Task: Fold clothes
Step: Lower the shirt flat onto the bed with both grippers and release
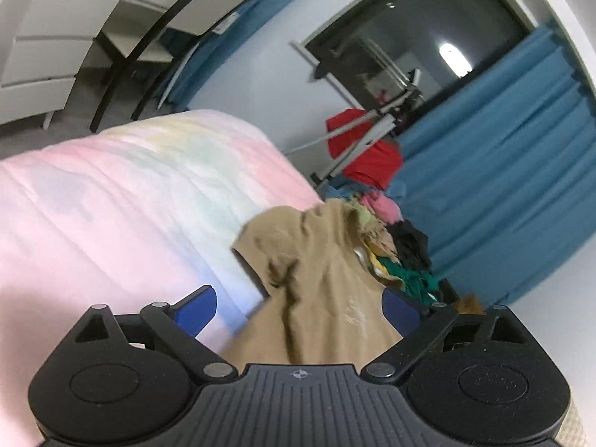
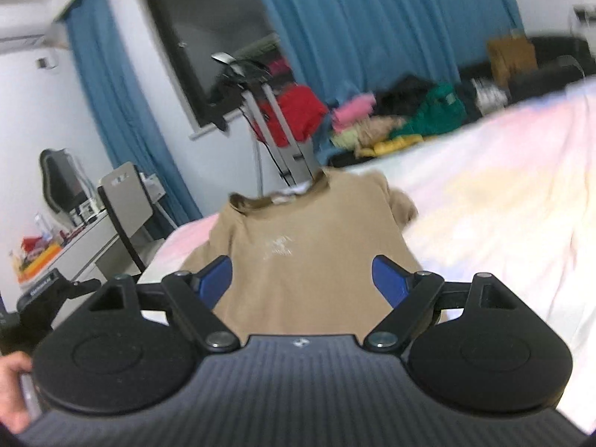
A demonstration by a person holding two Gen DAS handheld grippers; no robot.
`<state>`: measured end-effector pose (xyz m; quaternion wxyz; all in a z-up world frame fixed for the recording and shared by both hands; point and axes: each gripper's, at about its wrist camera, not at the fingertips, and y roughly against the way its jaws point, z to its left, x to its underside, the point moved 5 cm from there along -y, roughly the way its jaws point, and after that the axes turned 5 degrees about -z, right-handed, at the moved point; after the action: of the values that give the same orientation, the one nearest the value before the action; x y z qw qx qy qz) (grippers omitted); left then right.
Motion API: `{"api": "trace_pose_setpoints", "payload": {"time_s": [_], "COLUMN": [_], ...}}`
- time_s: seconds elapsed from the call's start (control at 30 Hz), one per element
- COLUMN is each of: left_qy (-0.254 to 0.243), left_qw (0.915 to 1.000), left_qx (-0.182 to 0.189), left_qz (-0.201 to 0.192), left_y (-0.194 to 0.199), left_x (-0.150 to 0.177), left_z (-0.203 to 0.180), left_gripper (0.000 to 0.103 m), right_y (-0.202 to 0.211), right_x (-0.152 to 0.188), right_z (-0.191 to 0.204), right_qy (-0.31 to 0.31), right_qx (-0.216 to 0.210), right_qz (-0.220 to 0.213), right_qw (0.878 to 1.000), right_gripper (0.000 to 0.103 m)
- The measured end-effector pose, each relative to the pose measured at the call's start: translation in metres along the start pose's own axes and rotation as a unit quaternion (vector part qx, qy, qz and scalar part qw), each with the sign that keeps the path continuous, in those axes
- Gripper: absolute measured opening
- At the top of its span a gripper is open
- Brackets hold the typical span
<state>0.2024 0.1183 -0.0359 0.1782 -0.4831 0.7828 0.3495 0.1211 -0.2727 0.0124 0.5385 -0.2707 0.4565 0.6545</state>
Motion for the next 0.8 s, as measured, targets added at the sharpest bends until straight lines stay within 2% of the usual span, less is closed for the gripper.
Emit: {"api": "trace_pose_setpoints", "payload": {"time_s": [0.17, 0.3, 0.37, 0.4, 0.43, 0.5, 0.57, 0.63, 0.7, 0.73, 0.8], "left_qy": [-0.012, 0.005, 0.003, 0.002, -0.006, -0.034, -0.084, -0.132, -0.17, -0.191, -0.251], "left_qw": [0.9993, 0.9978, 0.998, 0.9984, 0.9986, 0.998, 0.9956, 0.9906, 0.9832, 0.9776, 0.9566], "left_qx": [-0.035, -0.065, -0.062, -0.056, -0.05, -0.047, -0.039, -0.036, -0.053, -0.07, -0.123], "left_qz": [0.006, 0.008, 0.006, 0.007, 0.011, 0.025, 0.013, -0.01, -0.039, -0.055, -0.081], "left_y": [-0.078, -0.132, -0.148, -0.154, -0.158, -0.166, -0.164, -0.16, -0.156, -0.156, -0.162], "left_x": [-0.006, -0.009, -0.009, -0.009, -0.01, -0.013, -0.025, -0.044, -0.071, -0.085, -0.107], "left_z": [0.017, 0.032, 0.037, 0.037, 0.036, 0.03, 0.017, 0.0, -0.017, -0.025, -0.043], "left_gripper": [0.077, 0.05, 0.043, 0.036, 0.023, 0.007, 0.005, 0.004, 0.004, 0.004, 0.004], "right_y": [-0.04, -0.073, -0.088, -0.095, -0.1, -0.109, -0.113, -0.112, -0.11, -0.11, -0.111], "right_x": [0.016, 0.025, 0.03, 0.032, 0.034, 0.037, 0.041, 0.045, 0.046, 0.045, 0.042], "right_z": [-0.018, -0.04, -0.052, -0.058, -0.062, -0.067, -0.068, -0.067, -0.064, -0.062, -0.057], "right_qy": [-0.001, -0.009, -0.021, -0.028, -0.034, -0.046, -0.052, -0.053, -0.055, -0.049, -0.027], "right_qx": [0.013, 0.032, 0.037, 0.042, 0.045, 0.05, 0.056, 0.062, 0.059, 0.056, 0.057], "right_qz": [0.01, 0.018, 0.029, 0.034, 0.037, 0.044, 0.049, 0.052, 0.053, 0.048, 0.038], "right_qw": [1.0, 0.999, 0.999, 0.998, 0.998, 0.997, 0.996, 0.995, 0.995, 0.996, 0.997], "right_gripper": [0.084, 0.084, 0.084, 0.084, 0.084, 0.084, 0.084, 0.084, 0.084, 0.084, 0.084]}}
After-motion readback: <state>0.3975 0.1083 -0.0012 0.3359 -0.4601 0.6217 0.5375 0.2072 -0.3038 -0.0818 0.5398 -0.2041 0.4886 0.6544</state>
